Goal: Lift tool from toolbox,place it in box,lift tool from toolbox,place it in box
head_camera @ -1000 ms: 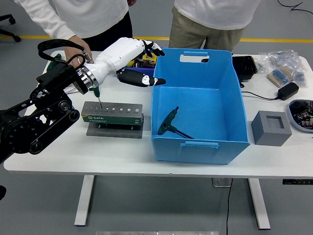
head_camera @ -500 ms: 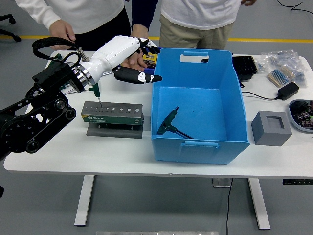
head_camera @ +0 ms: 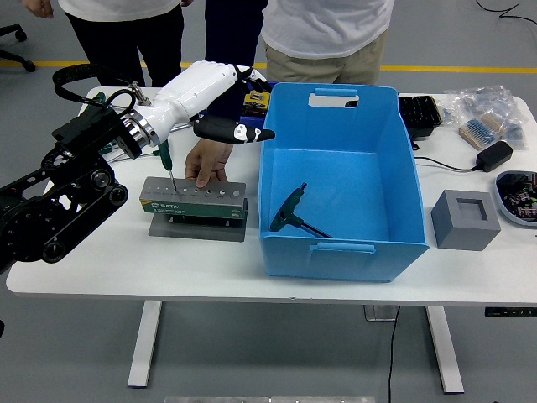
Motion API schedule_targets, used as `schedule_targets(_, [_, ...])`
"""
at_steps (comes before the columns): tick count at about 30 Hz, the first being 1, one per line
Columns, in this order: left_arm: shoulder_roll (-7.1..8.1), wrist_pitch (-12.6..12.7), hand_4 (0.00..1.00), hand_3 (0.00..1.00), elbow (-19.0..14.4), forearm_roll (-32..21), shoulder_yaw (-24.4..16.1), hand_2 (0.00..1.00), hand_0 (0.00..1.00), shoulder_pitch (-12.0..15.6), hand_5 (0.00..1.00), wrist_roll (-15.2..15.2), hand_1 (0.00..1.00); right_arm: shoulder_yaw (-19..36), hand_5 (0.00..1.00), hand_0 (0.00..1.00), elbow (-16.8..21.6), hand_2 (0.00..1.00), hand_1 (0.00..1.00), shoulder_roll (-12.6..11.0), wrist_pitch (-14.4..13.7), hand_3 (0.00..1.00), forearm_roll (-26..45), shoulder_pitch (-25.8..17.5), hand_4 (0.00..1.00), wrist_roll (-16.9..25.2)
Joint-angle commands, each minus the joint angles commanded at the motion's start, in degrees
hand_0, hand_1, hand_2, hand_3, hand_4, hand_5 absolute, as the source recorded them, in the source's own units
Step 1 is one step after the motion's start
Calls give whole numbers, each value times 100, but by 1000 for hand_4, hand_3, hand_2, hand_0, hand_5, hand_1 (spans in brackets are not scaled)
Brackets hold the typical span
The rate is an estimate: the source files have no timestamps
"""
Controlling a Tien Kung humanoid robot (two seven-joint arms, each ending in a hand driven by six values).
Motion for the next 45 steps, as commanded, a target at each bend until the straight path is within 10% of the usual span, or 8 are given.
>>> schedule_targets(45, [61,-8,960,706,26,53,-6,691,529,95,710,-16,620,40,722,700,2,733,691,22,-5,596,-73,-37,829,-17])
